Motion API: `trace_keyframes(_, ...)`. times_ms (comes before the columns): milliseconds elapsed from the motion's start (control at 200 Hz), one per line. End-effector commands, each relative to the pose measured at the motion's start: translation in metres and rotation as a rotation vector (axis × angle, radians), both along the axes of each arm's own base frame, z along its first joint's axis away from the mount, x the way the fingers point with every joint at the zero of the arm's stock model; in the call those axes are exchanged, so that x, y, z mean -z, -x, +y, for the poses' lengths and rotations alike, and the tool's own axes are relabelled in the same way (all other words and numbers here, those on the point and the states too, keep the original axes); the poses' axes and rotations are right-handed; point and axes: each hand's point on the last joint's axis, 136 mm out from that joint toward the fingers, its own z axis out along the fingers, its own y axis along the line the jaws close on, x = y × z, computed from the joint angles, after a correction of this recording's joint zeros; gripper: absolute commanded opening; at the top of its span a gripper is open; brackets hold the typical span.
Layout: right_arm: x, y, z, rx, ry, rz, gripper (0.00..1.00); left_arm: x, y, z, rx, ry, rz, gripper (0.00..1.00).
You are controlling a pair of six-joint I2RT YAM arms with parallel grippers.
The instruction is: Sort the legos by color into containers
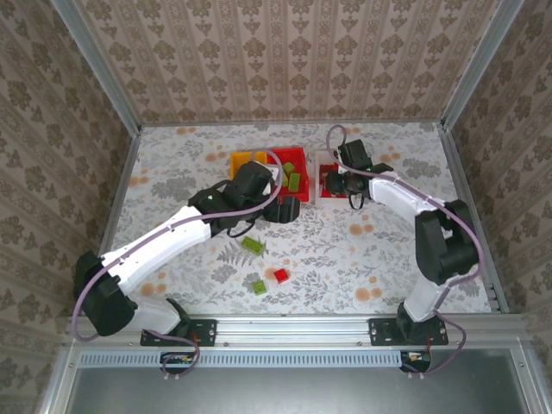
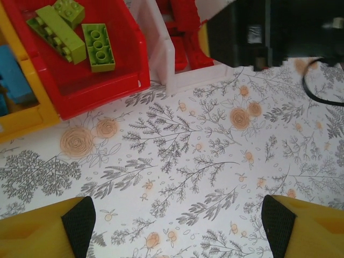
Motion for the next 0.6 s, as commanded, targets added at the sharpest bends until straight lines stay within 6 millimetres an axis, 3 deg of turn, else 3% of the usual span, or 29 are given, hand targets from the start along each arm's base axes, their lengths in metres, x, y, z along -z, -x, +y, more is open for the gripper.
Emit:
trace_keyframes(0, 0.001, -0.012, -0.001, 0.045, -0.005, 0.028, 0.27, -0.007, 0.001, -0.008, 0.05, -0.001, -0.032, 0.84)
trace_keyframes(65, 0.005, -0.015, -0.003, 0.056, 0.002, 0.036, 0.32, -0.001, 0.003, -0.005, 0.048, -0.016, -0.021, 0.84)
trace_keyframes(225, 0.002, -0.012, -0.004, 0.061, -0.001, 0.037, 0.58, 0.025, 0.012, 0.015, 0.024, -0.112, 0.035, 0.86)
trace_keyframes(390, -0.027, 0.001, 0.0, 0.026, -0.001, -0.033, 0.67, 0.057, 0.024, 0.054, -0.093, -0.225, 0.138, 0.89)
trace_keyframes(485, -0.053, 0.017, 0.014, -0.043, -0.017, -0.115, 0.68, 0.075, 0.028, 0.086, -0.278, -0.256, 0.245, 0.89)
trace_keyframes(595, -0.076, 0.054, 0.056, -0.245, -0.076, -0.231, 0.71, 0.1, 0.039, 0.112, -0.516, -0.211, 0.435, 0.88)
